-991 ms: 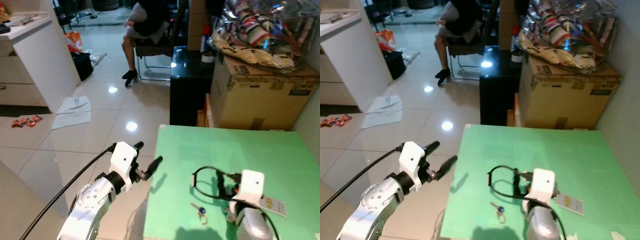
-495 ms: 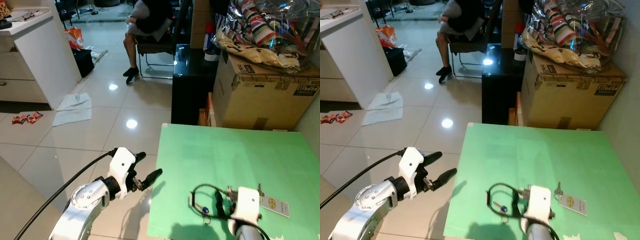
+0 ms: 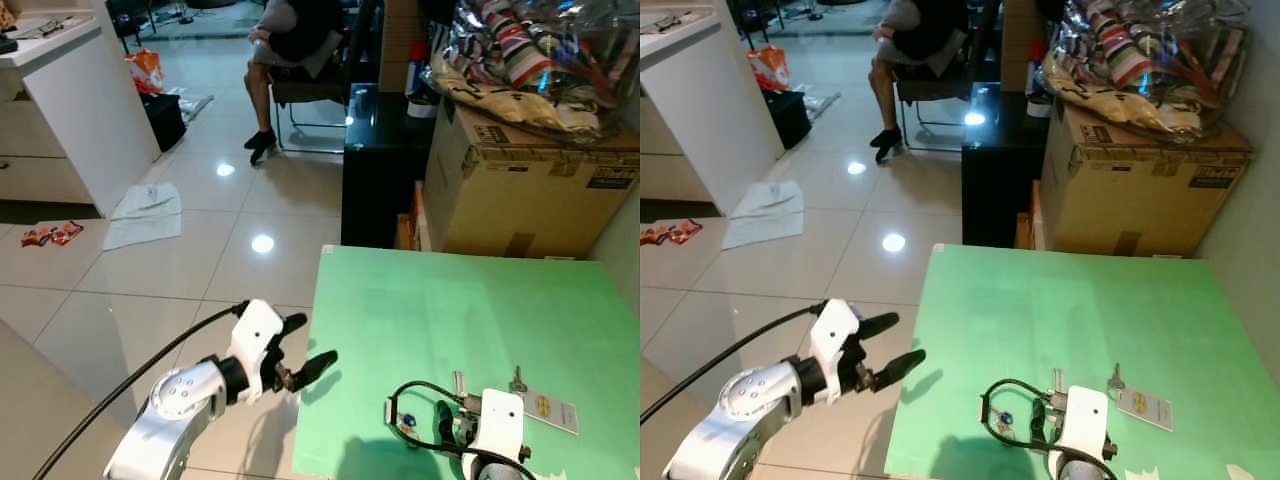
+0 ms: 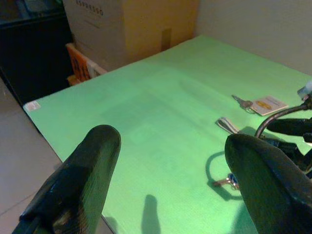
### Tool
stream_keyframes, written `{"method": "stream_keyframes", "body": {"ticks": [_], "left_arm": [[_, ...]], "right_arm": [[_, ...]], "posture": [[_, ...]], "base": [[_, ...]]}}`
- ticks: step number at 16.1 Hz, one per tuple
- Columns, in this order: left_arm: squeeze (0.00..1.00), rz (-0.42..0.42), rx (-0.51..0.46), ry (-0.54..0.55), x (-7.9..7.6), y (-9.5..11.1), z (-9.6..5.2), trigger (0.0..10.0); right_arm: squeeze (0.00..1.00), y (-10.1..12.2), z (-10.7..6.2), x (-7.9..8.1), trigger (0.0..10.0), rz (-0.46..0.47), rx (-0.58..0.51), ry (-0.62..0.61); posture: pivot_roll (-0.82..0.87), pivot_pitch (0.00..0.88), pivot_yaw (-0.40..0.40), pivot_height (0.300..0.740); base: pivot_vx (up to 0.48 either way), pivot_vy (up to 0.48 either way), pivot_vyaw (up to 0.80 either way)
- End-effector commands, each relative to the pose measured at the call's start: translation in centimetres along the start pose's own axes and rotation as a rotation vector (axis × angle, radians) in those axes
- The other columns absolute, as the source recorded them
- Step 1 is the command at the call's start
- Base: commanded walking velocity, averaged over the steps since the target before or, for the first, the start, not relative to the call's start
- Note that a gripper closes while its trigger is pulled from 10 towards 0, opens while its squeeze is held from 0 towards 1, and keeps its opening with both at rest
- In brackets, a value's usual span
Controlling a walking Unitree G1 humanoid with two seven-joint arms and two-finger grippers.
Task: Hang keys on a hook
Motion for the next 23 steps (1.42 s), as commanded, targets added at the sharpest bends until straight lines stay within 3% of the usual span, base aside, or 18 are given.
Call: {"method": "stream_keyframes", "body": {"ticks": [1, 2, 6, 11, 13, 14, 19, 23], "left_arm": [[0.00, 0.007, 0.008, -0.002, 0.1, -0.1, 0.0, 10.0], [0.00, 0.007, 0.006, -0.002, 0.1, -0.1, 0.1, 10.0], [0.00, 0.017, 0.003, -0.015, -0.1, 0.1, 0.4, 10.0], [0.00, 0.038, 0.051, -0.095, -0.9, -0.7, 0.0, 10.0], [0.00, 0.040, 0.059, -0.102, -1.0, -0.8, 0.0, 10.0], [0.00, 0.044, 0.064, -0.111, -1.2, -0.9, -0.1, 10.0], [0.00, 0.054, 0.098, -0.186, -2.2, -1.2, -0.6, 10.0], [0.00, 0.043, 0.092, -0.183, -2.0, -1.1, -0.6, 10.0]], "right_arm": [[1.00, -0.3, 0.1, -0.1, 10.0, 0.018, 0.015, 0.000], [1.00, -0.3, 0.5, 0.1, 10.0, 0.009, 0.019, 0.015], [1.00, -1.3, 1.5, 0.3, 10.0, 0.141, 0.115, 0.010], [1.00, -2.0, 1.4, 1.8, 10.0, 0.226, 0.187, 0.045], [1.00, -2.6, 1.5, 1.7, 3.6, 0.244, 0.215, 0.035], [1.00, -2.9, 1.5, 1.7, 0.0, 0.260, 0.237, 0.036], [1.00, -2.7, 1.2, 1.7, 0.0, 0.258, 0.250, 0.042], [1.00, -2.2, 0.5, 1.8, 0.0, 0.234, 0.247, 0.057]], "posture": [[-0.14, 0.062, 0.059, 0.740], [-0.15, 0.059, 0.060, 0.740], [-0.14, 0.047, 0.056, 0.740], [-0.14, 0.047, 0.056, 0.740], [-0.14, 0.048, 0.055, 0.740], [-0.14, 0.048, 0.055, 0.740], [-0.14, 0.050, 0.056, 0.740], [-0.15, 0.052, 0.054, 0.740]], "base": [[0.000, 0.000, 0.00], [0.000, 0.000, 0.00], [0.000, 0.000, 0.00], [0.000, 0.000, 0.00], [0.000, 0.000, 0.00], [0.000, 0.000, 0.00], [0.000, 0.000, 0.00], [0.000, 0.000, 0.00]]}}
Point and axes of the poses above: a point about 5 cm out from each wrist's last joint towards the gripper, its own z axis pointing out of the wrist towards the gripper, its own y axis along the axis of the wrist's last joint, x = y × z, the point moved 5 cm from there along z, pointing out of the wrist towards the gripper, and after that the axes turned 3 degrees about -z, right-handed, at the moved point
